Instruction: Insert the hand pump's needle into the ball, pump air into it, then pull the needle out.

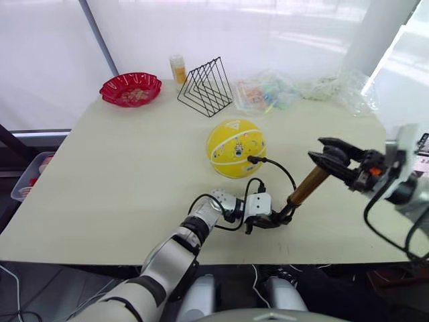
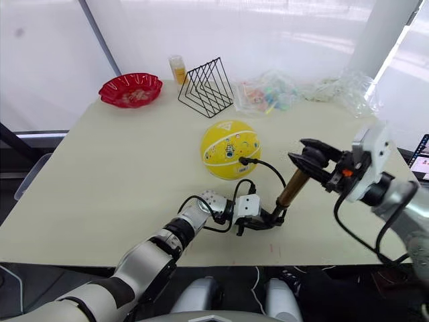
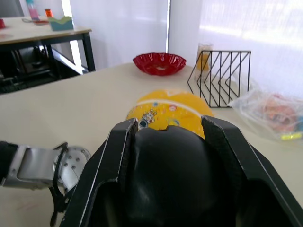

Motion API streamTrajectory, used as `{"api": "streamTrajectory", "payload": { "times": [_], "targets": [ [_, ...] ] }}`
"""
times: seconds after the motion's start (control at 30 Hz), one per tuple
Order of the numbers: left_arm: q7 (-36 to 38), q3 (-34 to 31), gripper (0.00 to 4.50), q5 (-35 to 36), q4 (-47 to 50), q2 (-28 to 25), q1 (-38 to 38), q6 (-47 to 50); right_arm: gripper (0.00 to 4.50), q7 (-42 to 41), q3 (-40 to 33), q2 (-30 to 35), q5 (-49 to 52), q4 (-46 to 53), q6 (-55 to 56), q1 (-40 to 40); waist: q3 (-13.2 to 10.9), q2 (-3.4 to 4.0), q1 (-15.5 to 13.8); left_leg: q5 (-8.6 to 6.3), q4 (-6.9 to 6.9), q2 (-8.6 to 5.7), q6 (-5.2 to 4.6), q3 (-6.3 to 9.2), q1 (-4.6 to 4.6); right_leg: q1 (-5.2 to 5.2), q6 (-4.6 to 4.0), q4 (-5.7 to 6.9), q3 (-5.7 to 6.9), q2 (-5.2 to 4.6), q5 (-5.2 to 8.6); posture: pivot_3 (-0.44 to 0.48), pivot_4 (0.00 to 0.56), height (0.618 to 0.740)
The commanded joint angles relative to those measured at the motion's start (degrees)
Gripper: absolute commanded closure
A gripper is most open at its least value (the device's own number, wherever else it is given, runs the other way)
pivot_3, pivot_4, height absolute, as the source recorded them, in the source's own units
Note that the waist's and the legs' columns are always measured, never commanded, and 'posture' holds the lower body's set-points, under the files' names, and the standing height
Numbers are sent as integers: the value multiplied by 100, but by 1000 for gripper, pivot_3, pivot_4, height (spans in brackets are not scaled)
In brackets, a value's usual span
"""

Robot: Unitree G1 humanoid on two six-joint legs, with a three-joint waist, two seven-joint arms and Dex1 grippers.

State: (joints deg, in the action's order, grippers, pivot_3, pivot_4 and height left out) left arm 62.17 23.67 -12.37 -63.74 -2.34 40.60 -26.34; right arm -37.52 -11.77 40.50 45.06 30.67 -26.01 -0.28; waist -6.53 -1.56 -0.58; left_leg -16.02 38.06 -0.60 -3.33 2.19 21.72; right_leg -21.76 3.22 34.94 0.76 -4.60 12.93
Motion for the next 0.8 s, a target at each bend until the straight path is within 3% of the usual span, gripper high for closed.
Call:
{"api": "streamTrajectory", "payload": {
  "times": [0.03,0.13,0.3,0.43,0.53,0.8],
  "targets": [
    [237,473,3499,-571,-529,-229,-352,258,2866,-132,915,-429,-870,-862,270,483,20,-20,5,0,-1,9,0,1,-3,2,-5,1,-1,10,3,0,150,737],
    [247,474,3499,-573,-517,-233,-354,263,2866,-269,1223,-571,-1434,-1238,652,661,32,-23,2,0,-2,13,1,47,0,15,-31,3,-49,85,19,0,150,737],
    [264,473,3499,-571,-506,-247,-352,263,2866,-280,1163,-763,-1415,-1089,793,711,48,-15,-10,0,-3,16,1,68,0,19,-44,10,-43,97,25,0,150,737],
    [277,479,3499,-580,-507,-258,-352,254,2866,-203,354,-453,-722,-444,413,220,32,10,-16,0,-3,16,1,73,3,18,-46,11,-40,95,25,0,150,737],
    [283,480,3499,-581,-511,-256,-350,249,2866,-121,-367,1,-4,-108,-39,-311,-14,71,-22,1,2,8,2,70,14,14,-46,9,-42,82,25,0,150,737],
    [274,483,3499,-580,-530,-237,-338,246,2866,-31,-1737,1205,1374,14,-1053,-1258,-58,98,-33,2,4,-16,2,89,64,-14,-34,4,-28,57,19,0,150,737]
  ]
}}
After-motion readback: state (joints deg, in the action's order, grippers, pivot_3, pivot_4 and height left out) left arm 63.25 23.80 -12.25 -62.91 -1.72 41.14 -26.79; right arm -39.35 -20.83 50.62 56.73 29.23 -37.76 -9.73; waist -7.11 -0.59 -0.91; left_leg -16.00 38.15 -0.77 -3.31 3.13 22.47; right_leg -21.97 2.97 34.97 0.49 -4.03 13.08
